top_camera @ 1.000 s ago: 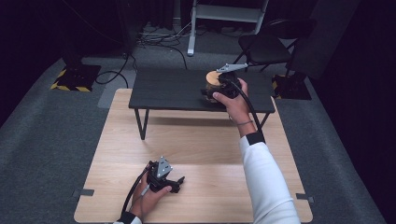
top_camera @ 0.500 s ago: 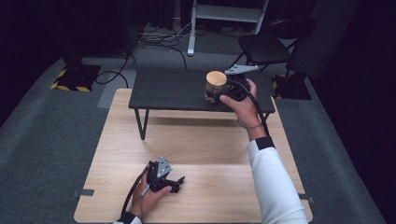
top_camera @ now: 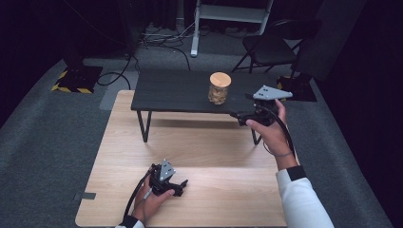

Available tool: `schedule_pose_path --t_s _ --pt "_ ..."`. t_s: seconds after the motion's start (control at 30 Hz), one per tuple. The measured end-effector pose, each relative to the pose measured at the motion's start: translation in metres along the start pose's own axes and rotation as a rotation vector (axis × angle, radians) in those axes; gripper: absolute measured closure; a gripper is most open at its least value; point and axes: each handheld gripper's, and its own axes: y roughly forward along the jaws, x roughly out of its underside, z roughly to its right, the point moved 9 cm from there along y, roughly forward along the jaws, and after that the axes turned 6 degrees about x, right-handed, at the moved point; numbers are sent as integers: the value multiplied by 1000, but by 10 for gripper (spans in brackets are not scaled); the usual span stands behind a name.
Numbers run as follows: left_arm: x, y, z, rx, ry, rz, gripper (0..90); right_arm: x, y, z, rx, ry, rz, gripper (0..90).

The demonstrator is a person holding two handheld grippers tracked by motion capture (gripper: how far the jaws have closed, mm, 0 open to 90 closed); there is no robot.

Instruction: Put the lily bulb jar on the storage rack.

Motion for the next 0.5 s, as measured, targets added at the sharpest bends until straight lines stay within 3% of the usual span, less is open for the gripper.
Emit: schedule_pose_path --t_s 0.27,0.5 --pt "0 0 0 0 0 0 6 45 -36 -13 -5 -29 -3 71" --pt "0 0 0 -1 0 0 6 90 -56 -24 13 -7 -22 71"
